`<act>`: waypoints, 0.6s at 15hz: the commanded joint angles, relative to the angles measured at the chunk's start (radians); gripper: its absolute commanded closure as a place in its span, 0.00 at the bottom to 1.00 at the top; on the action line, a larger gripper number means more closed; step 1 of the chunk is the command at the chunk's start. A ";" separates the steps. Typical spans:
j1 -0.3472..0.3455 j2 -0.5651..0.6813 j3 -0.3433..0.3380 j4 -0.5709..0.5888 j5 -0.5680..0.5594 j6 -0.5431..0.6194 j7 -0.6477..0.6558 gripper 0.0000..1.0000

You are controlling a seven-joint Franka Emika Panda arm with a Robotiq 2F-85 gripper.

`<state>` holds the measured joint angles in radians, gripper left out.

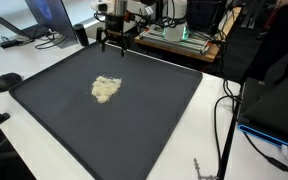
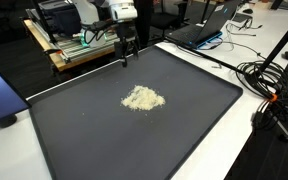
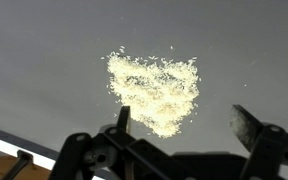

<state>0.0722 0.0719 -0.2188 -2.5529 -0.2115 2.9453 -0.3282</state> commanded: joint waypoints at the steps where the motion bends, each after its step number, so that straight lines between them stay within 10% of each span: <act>1: 0.086 -0.009 -0.012 0.120 -0.229 -0.196 0.251 0.00; 9: 0.068 0.078 0.211 0.237 -0.489 -0.453 0.415 0.00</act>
<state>0.1340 0.0945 -0.0450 -2.3613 -0.6143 2.5562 0.0694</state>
